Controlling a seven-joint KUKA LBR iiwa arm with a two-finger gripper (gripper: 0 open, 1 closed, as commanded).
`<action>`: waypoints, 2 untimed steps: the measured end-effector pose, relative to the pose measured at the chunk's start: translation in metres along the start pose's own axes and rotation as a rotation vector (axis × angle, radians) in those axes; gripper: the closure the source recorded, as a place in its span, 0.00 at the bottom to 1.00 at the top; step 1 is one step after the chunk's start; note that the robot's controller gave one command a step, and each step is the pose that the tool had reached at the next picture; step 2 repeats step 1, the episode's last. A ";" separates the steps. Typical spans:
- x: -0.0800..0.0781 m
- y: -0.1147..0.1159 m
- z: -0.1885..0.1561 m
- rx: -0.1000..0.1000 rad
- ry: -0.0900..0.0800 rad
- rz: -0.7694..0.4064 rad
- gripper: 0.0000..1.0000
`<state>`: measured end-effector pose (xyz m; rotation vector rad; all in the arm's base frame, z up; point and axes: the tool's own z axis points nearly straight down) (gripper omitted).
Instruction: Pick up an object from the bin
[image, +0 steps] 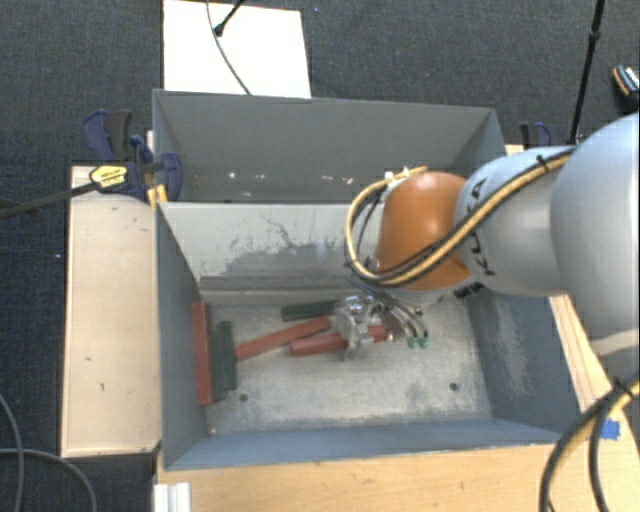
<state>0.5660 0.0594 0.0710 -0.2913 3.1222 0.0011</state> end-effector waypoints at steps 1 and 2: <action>0.012 0.008 -0.157 0.001 -0.004 -0.210 1.00; 0.012 0.008 -0.157 0.001 -0.004 -0.210 1.00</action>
Offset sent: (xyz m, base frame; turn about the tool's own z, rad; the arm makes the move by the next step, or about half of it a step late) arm -0.0159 0.0052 0.1524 -0.2105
